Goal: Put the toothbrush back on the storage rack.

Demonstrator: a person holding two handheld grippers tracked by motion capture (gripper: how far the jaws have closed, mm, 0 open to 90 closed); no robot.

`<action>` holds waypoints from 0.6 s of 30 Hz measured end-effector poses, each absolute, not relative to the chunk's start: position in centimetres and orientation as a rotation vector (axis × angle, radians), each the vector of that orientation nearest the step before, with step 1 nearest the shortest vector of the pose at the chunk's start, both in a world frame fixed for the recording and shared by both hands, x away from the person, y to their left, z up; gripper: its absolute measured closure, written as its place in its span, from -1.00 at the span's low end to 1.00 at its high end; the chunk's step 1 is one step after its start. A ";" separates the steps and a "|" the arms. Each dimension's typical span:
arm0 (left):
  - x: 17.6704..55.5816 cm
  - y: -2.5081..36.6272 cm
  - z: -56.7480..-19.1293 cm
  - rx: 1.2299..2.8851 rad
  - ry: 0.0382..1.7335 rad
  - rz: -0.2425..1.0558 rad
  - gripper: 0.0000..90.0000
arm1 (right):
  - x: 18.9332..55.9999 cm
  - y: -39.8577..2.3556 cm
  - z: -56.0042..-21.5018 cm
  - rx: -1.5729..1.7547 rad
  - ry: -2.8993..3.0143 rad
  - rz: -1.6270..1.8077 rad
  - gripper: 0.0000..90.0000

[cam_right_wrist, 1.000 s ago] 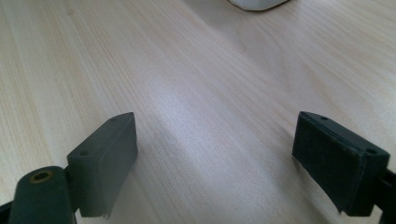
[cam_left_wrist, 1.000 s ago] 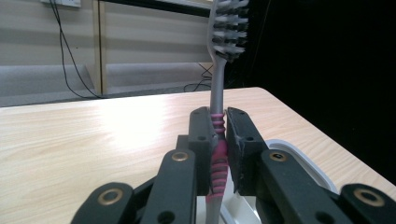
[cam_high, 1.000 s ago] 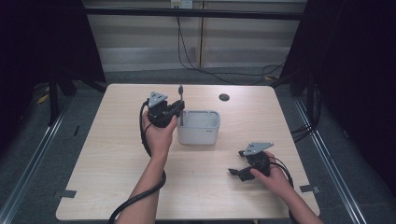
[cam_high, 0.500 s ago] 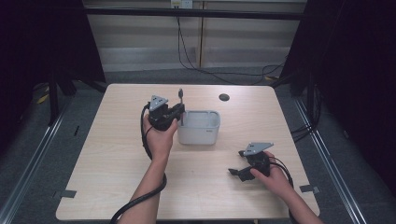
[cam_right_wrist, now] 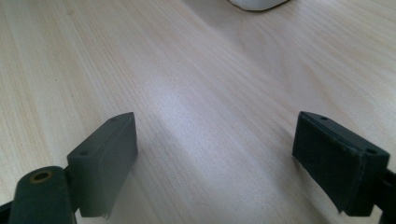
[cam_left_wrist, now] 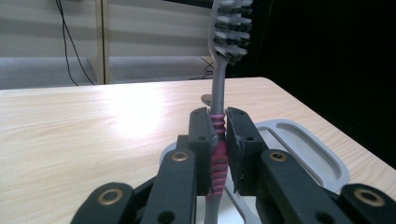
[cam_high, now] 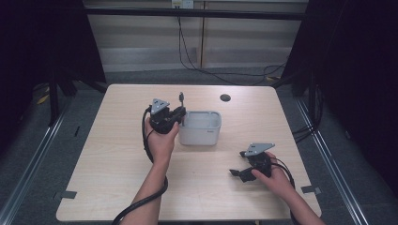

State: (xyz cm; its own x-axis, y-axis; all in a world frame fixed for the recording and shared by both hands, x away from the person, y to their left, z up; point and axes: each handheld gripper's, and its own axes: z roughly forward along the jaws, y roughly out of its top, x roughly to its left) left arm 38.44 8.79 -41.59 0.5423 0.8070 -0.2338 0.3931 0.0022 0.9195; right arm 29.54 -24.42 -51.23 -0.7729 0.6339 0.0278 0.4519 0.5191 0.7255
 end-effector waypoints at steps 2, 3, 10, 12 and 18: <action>38.4 8.8 -41.6 1.613 1.044 0.444 0.80 | 29.5 -24.4 -51.2 0.918 2.521 1.099 -0.70; 38.4 8.8 -41.7 1.616 1.044 0.443 0.80 | 29.5 -24.4 -51.2 0.918 2.521 1.099 -0.70; 38.3 9.0 -42.1 1.617 1.049 0.443 0.80 | 29.5 -24.4 -51.2 0.919 2.521 1.099 -0.70; 38.3 9.0 -42.1 1.625 1.052 0.447 0.80 | 29.5 -24.4 -51.2 0.919 2.521 1.099 -0.70; 38.2 8.9 -42.3 1.633 1.050 0.450 0.80 | 29.5 -24.4 -51.2 0.919 2.521 1.099 -0.70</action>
